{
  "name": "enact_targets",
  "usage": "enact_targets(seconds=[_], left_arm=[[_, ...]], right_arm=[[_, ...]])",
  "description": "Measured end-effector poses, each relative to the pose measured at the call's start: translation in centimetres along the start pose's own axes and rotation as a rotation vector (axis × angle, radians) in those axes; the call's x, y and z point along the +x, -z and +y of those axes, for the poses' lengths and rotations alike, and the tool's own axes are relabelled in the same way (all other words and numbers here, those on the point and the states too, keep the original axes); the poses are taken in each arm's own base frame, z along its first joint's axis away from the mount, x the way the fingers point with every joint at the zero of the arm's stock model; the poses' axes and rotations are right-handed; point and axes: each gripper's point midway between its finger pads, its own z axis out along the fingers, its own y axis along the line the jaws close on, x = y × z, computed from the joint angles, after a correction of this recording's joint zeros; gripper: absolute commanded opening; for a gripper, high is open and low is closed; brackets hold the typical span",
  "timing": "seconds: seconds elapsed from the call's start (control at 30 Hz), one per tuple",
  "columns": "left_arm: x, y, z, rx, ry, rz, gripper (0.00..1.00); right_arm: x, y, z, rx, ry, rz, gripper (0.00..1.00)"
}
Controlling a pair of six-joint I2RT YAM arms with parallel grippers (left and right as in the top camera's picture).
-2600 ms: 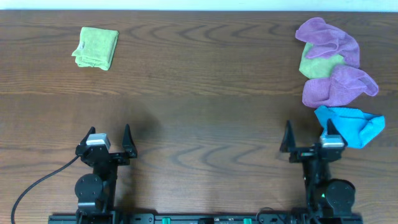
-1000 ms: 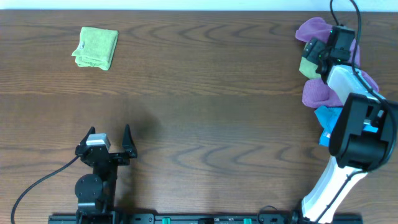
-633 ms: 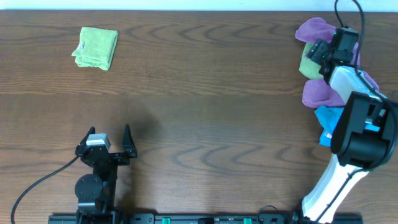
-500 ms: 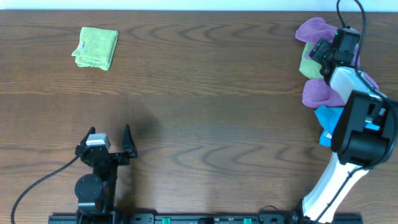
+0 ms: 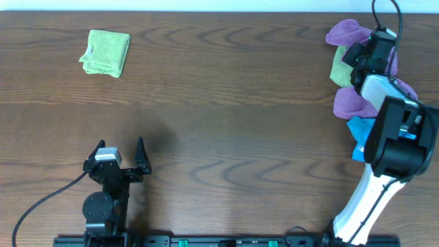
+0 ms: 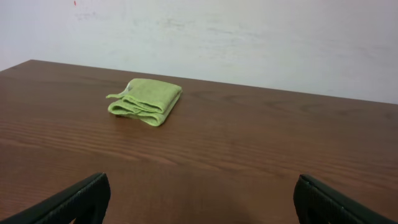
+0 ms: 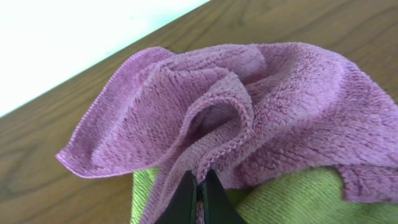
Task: Fold the cloth
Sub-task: 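Reach the right gripper to the top purple cloth and grasp it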
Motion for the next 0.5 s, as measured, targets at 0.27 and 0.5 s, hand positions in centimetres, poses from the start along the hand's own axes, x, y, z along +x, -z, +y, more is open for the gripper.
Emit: enact_targets(seconds=[0.27, 0.5], left_arm=[[0.0, 0.0, 0.0, 0.000, 0.000, 0.000, 0.95], [0.0, 0.0, 0.0, 0.000, 0.000, 0.000, 0.95]], right_arm=[[-1.7, 2.4, 2.5, -0.113, -0.013, 0.021, 0.01], [-10.0, 14.1, 9.1, -0.347, 0.069, -0.086, 0.01]])
